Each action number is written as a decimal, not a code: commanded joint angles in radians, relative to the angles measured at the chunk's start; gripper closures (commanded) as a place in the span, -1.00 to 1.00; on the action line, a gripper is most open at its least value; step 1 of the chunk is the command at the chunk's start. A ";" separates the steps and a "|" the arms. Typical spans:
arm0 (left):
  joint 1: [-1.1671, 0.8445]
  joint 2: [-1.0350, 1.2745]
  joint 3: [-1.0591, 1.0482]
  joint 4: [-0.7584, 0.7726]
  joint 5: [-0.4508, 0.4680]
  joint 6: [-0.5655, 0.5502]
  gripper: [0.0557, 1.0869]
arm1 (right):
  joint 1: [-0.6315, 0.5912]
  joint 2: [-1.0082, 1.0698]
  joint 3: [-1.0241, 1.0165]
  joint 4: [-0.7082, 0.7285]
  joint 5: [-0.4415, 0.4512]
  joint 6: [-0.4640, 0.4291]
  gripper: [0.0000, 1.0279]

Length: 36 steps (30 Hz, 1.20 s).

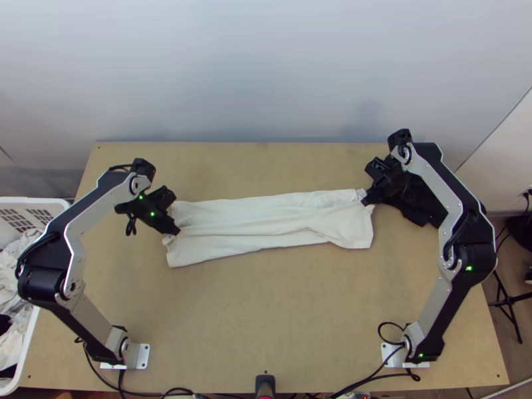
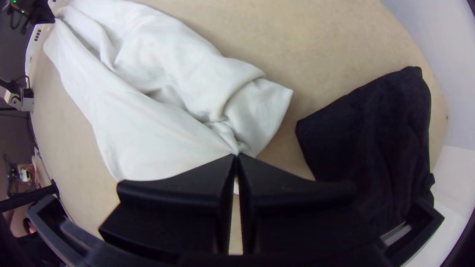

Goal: Fold the t-shirt

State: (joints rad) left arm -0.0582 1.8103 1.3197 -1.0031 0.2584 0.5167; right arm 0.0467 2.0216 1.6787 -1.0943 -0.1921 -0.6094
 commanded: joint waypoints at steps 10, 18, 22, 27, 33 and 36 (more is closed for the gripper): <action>0.017 0.075 0.101 0.000 -0.030 -0.003 -0.16 | -0.015 0.020 0.004 0.010 -0.009 0.002 0.94; 0.047 0.050 0.145 0.006 -0.076 -0.010 -0.92 | -0.010 0.009 -0.004 0.010 -0.009 0.002 0.94; 0.072 0.018 0.187 -0.006 -0.102 -0.006 -0.92 | -0.011 -0.003 -0.002 0.008 -0.009 0.002 0.94; 0.118 -0.011 0.220 -0.068 -0.107 -0.032 -0.92 | -0.011 -0.023 0.006 0.007 -0.009 0.002 0.94; 0.120 -0.152 0.056 -0.058 0.002 -0.109 -0.92 | -0.025 -0.047 0.013 0.007 -0.009 0.014 0.88; 0.118 -0.213 -0.005 -0.058 0.038 -0.136 -0.92 | -0.033 -0.049 0.009 0.007 -0.009 0.019 0.25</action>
State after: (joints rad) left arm 0.0502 1.7168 1.4281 -1.0569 0.2214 0.4400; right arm 0.0261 1.9877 1.6875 -1.0866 -0.2024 -0.6041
